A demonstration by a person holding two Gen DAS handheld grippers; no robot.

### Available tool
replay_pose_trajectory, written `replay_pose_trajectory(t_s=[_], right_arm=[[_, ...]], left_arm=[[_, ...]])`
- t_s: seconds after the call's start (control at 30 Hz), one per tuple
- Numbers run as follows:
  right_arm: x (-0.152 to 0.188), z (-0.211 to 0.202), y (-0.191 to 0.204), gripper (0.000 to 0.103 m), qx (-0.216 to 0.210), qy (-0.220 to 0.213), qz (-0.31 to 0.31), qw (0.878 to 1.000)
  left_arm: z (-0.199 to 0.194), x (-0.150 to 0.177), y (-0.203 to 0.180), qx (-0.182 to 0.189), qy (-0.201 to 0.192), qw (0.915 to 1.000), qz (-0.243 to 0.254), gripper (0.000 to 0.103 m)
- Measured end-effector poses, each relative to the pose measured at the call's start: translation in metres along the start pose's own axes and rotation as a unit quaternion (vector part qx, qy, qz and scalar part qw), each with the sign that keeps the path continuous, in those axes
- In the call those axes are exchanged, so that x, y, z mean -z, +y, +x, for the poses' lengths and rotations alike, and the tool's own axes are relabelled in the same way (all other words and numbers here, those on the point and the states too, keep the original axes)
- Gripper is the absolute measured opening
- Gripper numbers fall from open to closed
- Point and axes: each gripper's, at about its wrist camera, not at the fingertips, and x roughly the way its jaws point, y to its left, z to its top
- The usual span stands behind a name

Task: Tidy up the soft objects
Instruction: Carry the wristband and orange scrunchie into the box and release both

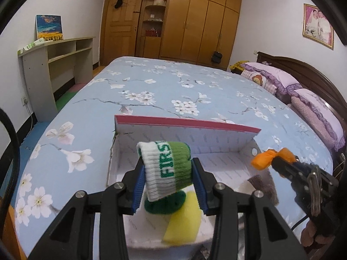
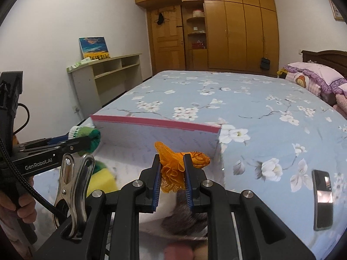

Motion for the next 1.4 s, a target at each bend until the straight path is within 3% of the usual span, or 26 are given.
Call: replay_pose_trajectory(t_s=[0.4,0.77,1.03,1.23,1.4], right_arm=[[0.006,0.038,-0.019,0.02,0.016,0.02,-0.002,1.0],[0.016,0.056,-0.028,0.021,0.013,0.045,0.011,0.999],[0.016,0.054,-0.029,0.037,0.011,0.045,0.015,0.999],[0.011,0.045,-0.027,0.048,0.014,0.029,0.013,0.999],[0.01,0.034,-0.025,0.051,0.015,0.023,0.012,1.0]], left_arm=[[0.049,0.004,0.004,-0.016,0.024,0.9996,-0.003,0.042],[0.062,0.01,0.005,-0.024,0.035,0.9991,0.001,0.044],[0.058,0.01,0.005,-0.03,0.032,0.999,0.001,0.062],[0.044,0.006,0.006,-0.033,0.023,0.9992,-0.002,0.062],[0.027,0.008,0.003,-0.03,0.019,0.9994,-0.002,0.062]])
